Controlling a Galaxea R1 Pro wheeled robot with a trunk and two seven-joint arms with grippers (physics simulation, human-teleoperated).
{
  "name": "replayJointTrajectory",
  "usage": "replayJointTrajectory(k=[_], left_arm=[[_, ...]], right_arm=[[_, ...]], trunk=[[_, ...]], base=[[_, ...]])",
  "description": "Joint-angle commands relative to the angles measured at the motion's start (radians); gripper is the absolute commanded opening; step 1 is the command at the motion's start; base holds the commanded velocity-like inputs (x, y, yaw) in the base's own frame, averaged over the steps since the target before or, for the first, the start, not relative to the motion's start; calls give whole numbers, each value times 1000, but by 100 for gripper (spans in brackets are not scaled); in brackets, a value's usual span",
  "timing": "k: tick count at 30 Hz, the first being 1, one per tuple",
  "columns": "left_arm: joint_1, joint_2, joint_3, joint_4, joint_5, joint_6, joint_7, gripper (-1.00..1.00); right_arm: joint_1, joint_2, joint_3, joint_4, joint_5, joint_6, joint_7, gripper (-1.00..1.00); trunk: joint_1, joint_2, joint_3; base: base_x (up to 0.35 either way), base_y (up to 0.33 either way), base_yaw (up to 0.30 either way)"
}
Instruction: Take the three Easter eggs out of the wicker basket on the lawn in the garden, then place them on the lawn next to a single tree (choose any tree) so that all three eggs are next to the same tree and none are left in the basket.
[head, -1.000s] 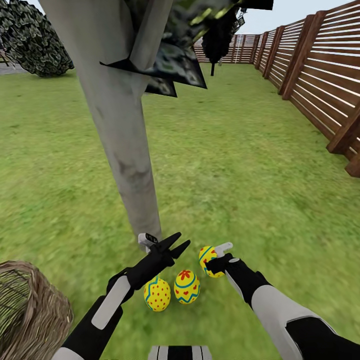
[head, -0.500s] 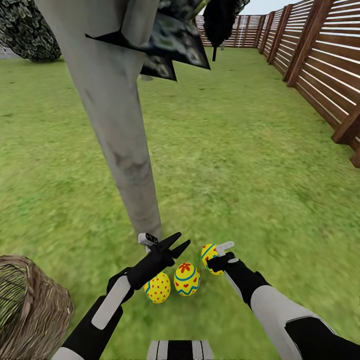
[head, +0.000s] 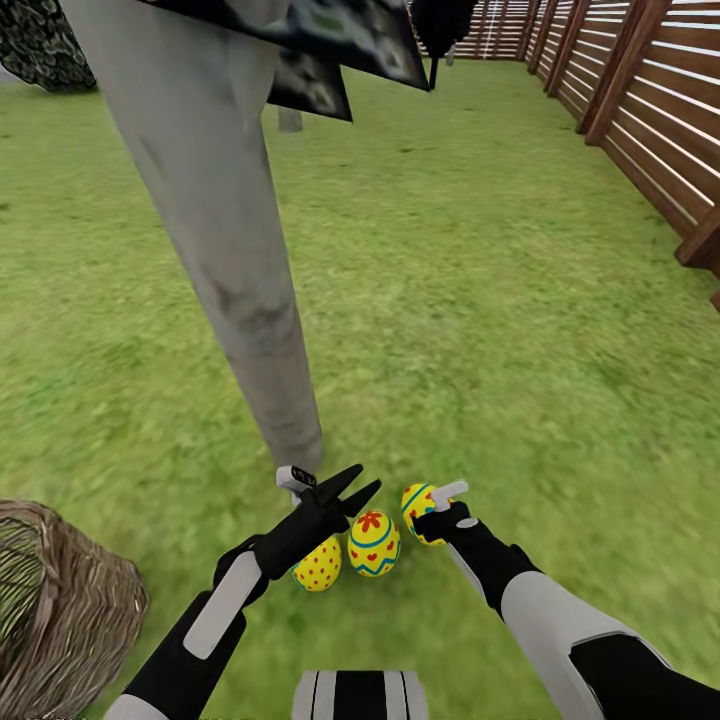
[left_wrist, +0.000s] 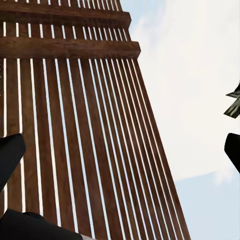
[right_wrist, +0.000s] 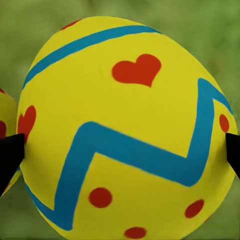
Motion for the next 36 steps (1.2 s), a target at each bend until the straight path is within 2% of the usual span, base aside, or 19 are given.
replayJointTrajectory(k=[1, 18, 21, 26, 36], left_arm=[[0, 0, -1, 0, 8, 7, 0, 100], [0, -1, -1, 0, 8, 7, 0, 100], [0, -13, -1, 2, 6, 7, 0, 100], [0, -16, -1, 2, 6, 7, 0, 100], [0, -19, -1, 2, 6, 7, 0, 100]], right_arm=[[0, 0, 1, -2, 11, 7, 1, -100], [0, 12, 2, -5, 11, 8, 1, -100], [0, 11, 0, -9, 10, 7, -1, -100], [0, 11, -1, -10, 9, 8, -1, -100], [0, 11, -1, -11, 11, 13, 1, -100]], trunk=[[0, -1, -5], [8, -4, -70], [9, -5, -82], [11, -6, -101], [11, -6, -101]], base=[[0, 0, 0], [0, 0, 0], [0, 0, 0], [0, 0, 0], [0, 0, 0]])
